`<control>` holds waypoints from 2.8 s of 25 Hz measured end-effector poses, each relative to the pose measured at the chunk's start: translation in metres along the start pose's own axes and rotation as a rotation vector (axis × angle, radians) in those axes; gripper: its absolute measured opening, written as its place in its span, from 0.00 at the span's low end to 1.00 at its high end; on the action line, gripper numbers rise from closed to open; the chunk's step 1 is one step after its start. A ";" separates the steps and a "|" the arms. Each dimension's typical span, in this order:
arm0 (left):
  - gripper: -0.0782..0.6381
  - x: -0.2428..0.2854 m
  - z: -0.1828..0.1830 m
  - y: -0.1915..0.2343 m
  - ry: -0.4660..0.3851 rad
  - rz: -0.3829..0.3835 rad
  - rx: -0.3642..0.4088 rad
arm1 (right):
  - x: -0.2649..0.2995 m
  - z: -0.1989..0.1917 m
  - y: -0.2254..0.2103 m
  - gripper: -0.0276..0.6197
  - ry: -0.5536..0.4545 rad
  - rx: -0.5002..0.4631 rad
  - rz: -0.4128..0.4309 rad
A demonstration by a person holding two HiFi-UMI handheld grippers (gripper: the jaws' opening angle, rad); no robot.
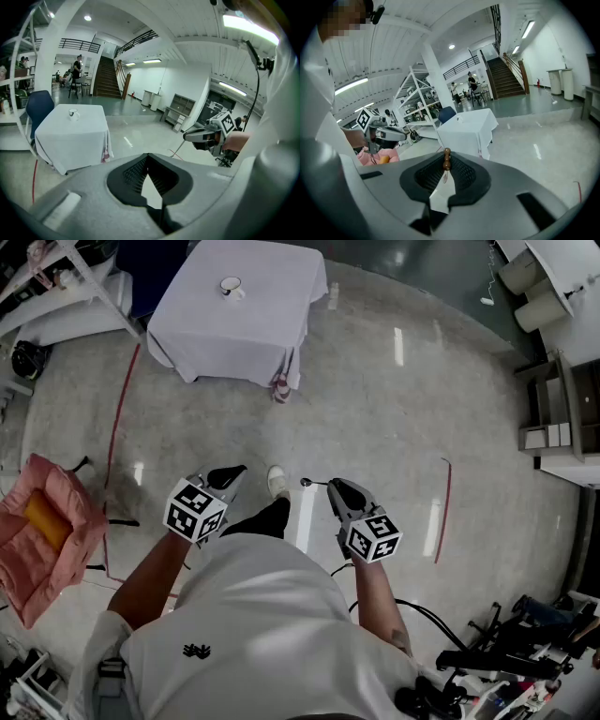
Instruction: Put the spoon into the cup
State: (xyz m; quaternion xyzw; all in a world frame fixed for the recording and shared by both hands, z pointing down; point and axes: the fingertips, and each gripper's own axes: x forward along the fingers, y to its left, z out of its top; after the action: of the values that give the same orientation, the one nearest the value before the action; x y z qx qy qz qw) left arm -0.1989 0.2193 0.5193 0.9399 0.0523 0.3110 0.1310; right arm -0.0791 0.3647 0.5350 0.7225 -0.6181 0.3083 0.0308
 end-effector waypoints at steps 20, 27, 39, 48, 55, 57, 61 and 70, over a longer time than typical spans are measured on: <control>0.12 0.034 0.160 0.165 -0.258 0.246 -0.119 | 0.203 0.209 -0.094 0.11 0.045 -0.140 0.251; 0.12 0.008 0.158 0.230 -0.313 0.457 -0.254 | 0.323 0.271 -0.091 0.11 0.066 -0.197 0.421; 0.12 0.019 0.244 0.332 -0.344 0.667 -0.369 | 0.524 0.407 -0.103 0.11 0.142 -0.292 0.601; 0.12 0.031 0.263 0.390 -0.321 0.771 -0.468 | 0.662 0.413 -0.122 0.11 0.253 -0.285 0.615; 0.12 0.032 0.262 0.414 -0.294 0.832 -0.510 | 0.735 0.385 -0.119 0.11 0.332 -0.311 0.620; 0.12 0.032 0.261 0.417 -0.287 0.846 -0.525 | 0.749 0.375 -0.117 0.11 0.354 -0.321 0.625; 0.12 0.027 0.255 0.420 -0.270 0.871 -0.546 | 0.769 0.356 -0.114 0.11 0.395 -0.321 0.626; 0.12 0.016 0.237 0.422 -0.255 0.916 -0.593 | 0.791 0.328 -0.110 0.11 0.444 -0.337 0.619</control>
State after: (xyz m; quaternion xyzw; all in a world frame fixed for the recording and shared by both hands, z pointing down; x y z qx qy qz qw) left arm -0.0366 -0.2339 0.4631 0.8196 -0.4673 0.2216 0.2466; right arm 0.1912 -0.4404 0.6897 0.4033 -0.8263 0.3457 0.1870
